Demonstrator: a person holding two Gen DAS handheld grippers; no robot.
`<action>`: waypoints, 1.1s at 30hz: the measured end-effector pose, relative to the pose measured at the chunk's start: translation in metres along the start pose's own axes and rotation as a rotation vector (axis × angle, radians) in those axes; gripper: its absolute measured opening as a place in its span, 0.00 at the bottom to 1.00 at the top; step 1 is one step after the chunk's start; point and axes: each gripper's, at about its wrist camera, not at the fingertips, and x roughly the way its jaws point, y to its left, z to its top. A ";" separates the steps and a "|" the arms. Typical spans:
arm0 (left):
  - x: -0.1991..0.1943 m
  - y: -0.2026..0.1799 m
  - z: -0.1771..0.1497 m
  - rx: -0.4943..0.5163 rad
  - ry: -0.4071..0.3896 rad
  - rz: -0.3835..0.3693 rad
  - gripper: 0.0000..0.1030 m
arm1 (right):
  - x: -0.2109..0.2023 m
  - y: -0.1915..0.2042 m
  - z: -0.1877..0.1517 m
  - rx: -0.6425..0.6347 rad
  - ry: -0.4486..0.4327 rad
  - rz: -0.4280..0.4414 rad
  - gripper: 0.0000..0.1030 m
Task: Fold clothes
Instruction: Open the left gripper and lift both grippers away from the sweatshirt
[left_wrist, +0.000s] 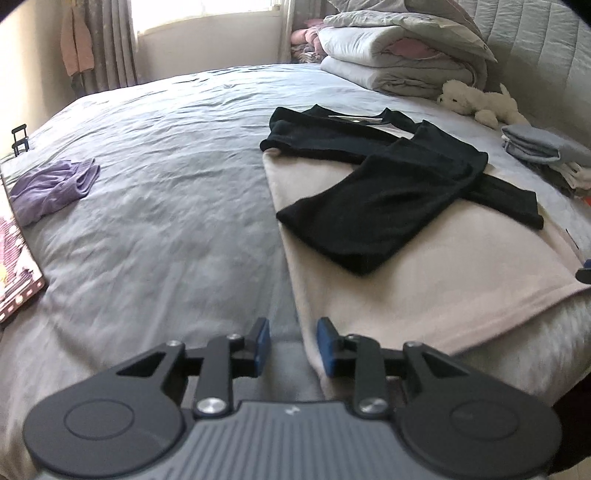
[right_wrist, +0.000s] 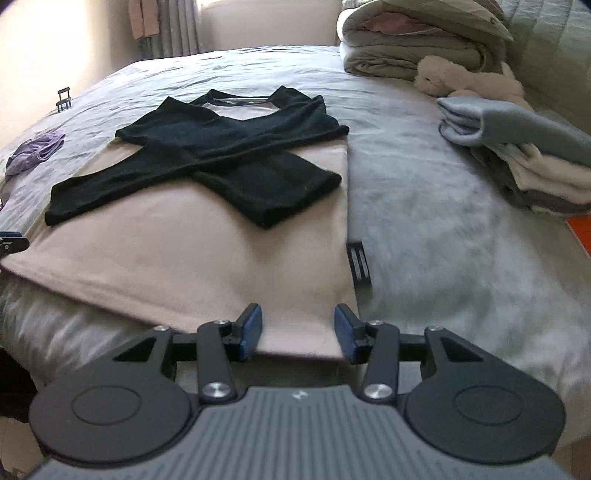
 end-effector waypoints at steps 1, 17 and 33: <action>-0.002 0.000 -0.002 0.004 -0.001 0.001 0.29 | -0.002 0.000 -0.003 0.006 0.002 0.000 0.45; -0.035 0.012 -0.013 -0.073 -0.071 -0.124 0.33 | -0.041 -0.027 -0.025 0.221 -0.086 0.042 0.43; -0.010 0.005 -0.001 -0.158 -0.053 -0.196 0.39 | -0.016 -0.040 -0.012 0.371 -0.083 0.086 0.46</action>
